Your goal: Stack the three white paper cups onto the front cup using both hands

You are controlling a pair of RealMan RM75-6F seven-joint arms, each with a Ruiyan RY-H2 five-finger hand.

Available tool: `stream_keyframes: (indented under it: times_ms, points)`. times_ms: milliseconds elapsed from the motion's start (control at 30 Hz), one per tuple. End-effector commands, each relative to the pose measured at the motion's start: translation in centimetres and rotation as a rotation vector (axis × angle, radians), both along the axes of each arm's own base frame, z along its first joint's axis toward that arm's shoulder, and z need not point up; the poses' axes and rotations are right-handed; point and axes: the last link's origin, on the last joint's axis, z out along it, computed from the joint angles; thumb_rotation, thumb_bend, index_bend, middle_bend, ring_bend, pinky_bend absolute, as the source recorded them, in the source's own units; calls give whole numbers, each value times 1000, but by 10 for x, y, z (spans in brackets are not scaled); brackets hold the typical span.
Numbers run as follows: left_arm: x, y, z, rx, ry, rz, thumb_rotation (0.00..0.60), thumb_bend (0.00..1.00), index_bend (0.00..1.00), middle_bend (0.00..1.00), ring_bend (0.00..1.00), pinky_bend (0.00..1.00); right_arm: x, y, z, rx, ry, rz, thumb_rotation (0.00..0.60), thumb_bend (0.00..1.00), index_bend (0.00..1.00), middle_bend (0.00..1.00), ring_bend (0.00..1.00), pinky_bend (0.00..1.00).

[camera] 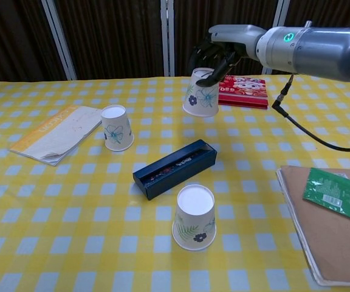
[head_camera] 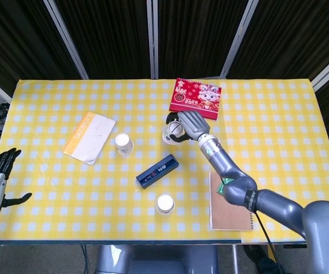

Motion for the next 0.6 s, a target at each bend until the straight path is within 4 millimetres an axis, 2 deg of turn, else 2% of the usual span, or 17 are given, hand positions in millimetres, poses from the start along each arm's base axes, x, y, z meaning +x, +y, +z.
stream_keyframes:
  times_ms: [33,100,300,600]
  points:
    - [1,-4,3,-17,-15,-7,600,0,0,0,0,0,2,59,50,-36,51,137,600,293,434,456,386,504]
    - [3,-6,4,-27,-28,-21,600,0,0,0,0,0,3,87,57,-15,73,188,600,293,434,456,386,504]
    - [8,-12,5,-54,-47,-59,600,0,0,0,0,0,2,140,65,48,117,279,600,293,434,456,386,504]
    - [12,-19,8,-57,-58,-86,600,0,0,0,0,0,-3,179,67,96,179,396,600,293,434,456,386,504]
